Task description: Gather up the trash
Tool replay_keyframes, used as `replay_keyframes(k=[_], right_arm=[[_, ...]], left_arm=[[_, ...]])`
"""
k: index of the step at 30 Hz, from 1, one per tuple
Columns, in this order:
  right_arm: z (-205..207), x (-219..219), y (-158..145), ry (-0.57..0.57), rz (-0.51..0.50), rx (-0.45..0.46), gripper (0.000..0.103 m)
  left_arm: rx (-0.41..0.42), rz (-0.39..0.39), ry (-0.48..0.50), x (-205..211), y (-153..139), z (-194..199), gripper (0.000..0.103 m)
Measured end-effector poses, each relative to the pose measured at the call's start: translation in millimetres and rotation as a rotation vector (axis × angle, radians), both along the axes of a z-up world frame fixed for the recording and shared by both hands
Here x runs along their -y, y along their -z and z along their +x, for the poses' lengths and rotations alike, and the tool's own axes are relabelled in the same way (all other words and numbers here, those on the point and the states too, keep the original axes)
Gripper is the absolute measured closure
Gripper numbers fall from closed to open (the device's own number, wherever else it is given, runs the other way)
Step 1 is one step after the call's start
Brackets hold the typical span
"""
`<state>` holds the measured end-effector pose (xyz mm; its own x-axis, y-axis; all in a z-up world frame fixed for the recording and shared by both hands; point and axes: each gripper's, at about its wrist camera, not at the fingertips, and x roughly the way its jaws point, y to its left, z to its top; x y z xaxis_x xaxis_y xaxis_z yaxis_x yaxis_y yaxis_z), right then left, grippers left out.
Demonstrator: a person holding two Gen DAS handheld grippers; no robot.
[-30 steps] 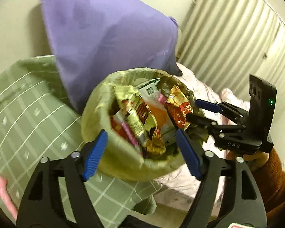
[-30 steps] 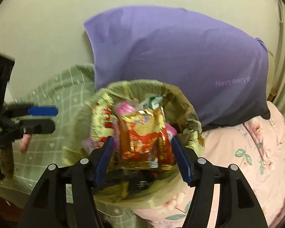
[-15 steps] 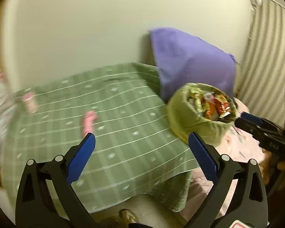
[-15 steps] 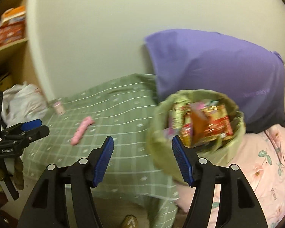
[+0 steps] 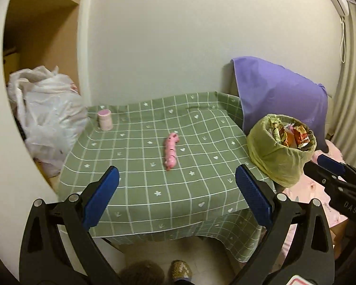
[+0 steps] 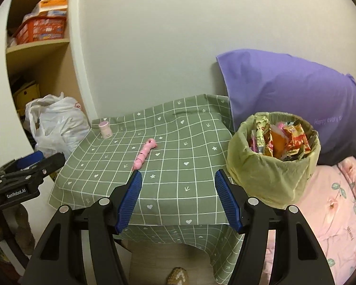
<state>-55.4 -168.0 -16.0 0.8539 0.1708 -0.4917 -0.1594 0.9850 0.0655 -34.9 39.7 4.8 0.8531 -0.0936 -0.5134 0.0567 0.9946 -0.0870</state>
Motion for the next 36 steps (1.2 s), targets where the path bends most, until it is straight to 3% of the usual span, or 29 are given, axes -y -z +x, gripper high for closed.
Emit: replay_keyframes(k=[36], right_arm=[[-12.8, 4.5, -4.1, 0.001, 0.003, 0.011, 0.043]], left_arm=[[0.003, 0.048, 0.018, 21.7, -2.5, -15.0, 0.009]])
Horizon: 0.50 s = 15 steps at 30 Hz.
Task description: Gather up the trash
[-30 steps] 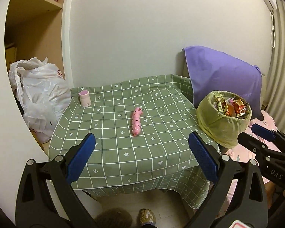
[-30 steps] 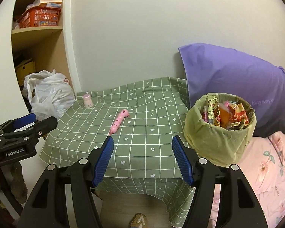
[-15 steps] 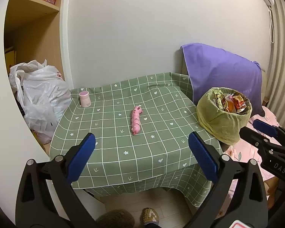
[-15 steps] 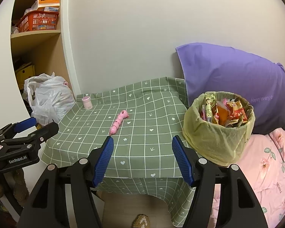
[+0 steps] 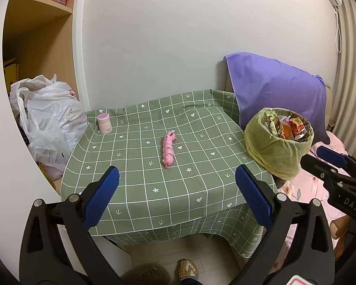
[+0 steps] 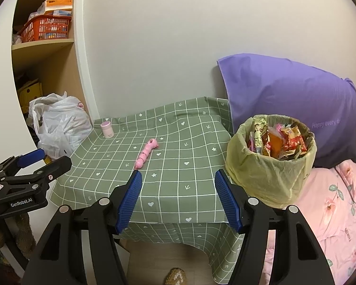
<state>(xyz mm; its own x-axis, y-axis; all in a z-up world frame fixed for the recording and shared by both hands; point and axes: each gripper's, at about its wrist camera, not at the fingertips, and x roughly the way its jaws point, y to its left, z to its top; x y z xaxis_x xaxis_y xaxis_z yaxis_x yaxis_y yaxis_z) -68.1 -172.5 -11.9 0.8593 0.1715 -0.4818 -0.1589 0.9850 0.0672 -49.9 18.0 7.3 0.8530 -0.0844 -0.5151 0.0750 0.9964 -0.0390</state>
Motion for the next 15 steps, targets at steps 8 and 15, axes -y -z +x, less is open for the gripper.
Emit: replay_keyframes(k=[8, 15], right_arm=[[0.1, 2.6, 0.4, 0.001, 0.000, -0.001, 0.043], [0.0, 2.1, 0.8, -0.003, -0.001, -0.002, 0.043]], left_arm=[[-0.002, 0.003, 0.001, 4.3, 0.2, -1.9, 0.009], [-0.001, 0.005, -0.002, 4.3, 0.1, -2.4, 0.009]])
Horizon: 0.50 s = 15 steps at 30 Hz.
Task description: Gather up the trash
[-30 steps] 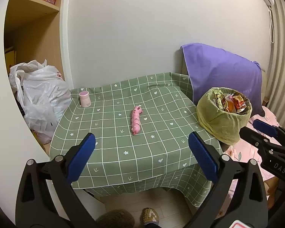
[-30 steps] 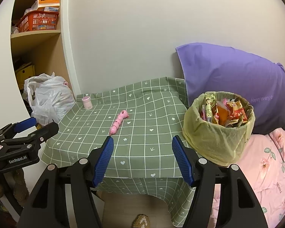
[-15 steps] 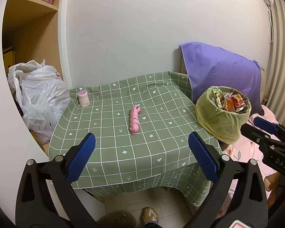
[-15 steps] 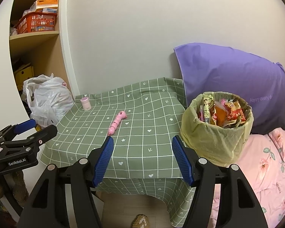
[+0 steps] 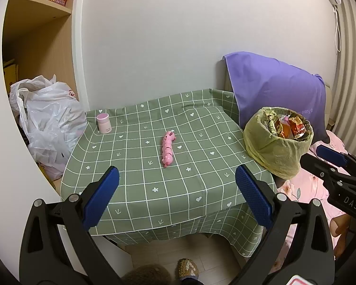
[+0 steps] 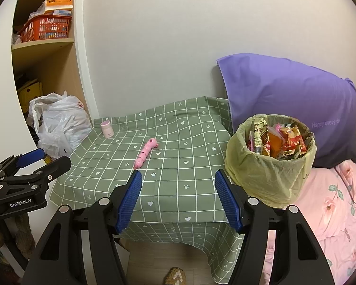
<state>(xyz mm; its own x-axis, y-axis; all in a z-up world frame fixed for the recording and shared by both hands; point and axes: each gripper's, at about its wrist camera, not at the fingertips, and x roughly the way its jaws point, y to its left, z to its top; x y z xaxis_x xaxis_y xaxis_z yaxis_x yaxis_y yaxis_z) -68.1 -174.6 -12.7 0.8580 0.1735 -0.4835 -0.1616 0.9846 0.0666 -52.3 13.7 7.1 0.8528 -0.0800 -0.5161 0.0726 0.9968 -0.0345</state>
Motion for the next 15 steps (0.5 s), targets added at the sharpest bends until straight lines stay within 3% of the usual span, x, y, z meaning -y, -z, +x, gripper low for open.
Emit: replay_keyframes(k=[15], right_arm=[[-1.7, 2.9, -1.3, 0.002, 0.000, 0.009, 0.043]], left_arm=[[-0.002, -0.002, 0.014, 0.6, 1.9, 2.1, 0.009]])
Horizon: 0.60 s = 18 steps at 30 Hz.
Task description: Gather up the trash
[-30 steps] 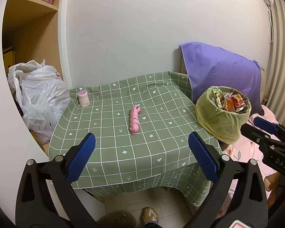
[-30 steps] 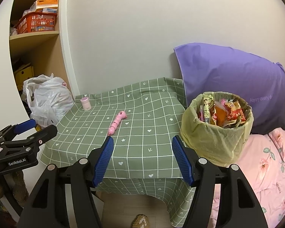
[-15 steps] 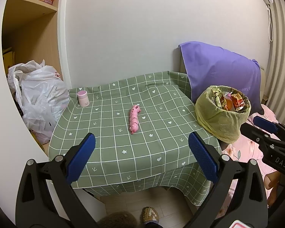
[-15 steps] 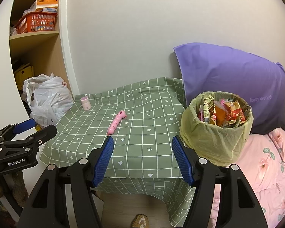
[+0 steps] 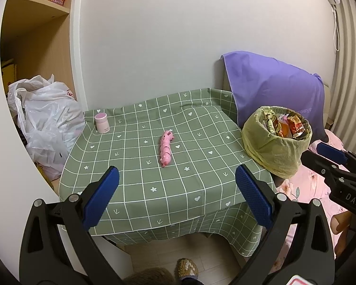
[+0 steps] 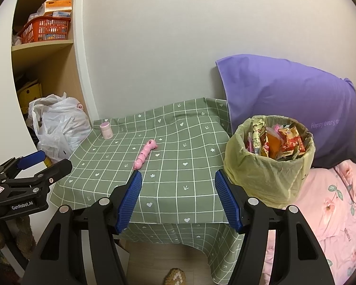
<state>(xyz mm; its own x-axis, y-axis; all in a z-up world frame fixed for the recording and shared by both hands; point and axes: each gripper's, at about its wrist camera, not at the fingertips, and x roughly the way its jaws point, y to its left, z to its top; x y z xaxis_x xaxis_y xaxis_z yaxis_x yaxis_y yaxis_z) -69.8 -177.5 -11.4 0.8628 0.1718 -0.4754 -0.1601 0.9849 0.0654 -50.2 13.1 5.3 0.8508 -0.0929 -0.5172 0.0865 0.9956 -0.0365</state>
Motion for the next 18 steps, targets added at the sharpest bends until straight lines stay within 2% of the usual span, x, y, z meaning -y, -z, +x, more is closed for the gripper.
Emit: replay_keyframes(k=[9, 18], right_arm=[[-3.2, 2.3, -2.3, 0.009, -0.009, 0.009, 0.043], [2.1, -0.9, -3.4, 0.009, -0.039, 0.016, 0.043]], left_arm=[[0.002, -0.020, 0.011, 3.2, 0.8, -2.4, 0.009], [0.007, 0.018, -0.007, 9.5, 3.7, 3.3, 0.009]])
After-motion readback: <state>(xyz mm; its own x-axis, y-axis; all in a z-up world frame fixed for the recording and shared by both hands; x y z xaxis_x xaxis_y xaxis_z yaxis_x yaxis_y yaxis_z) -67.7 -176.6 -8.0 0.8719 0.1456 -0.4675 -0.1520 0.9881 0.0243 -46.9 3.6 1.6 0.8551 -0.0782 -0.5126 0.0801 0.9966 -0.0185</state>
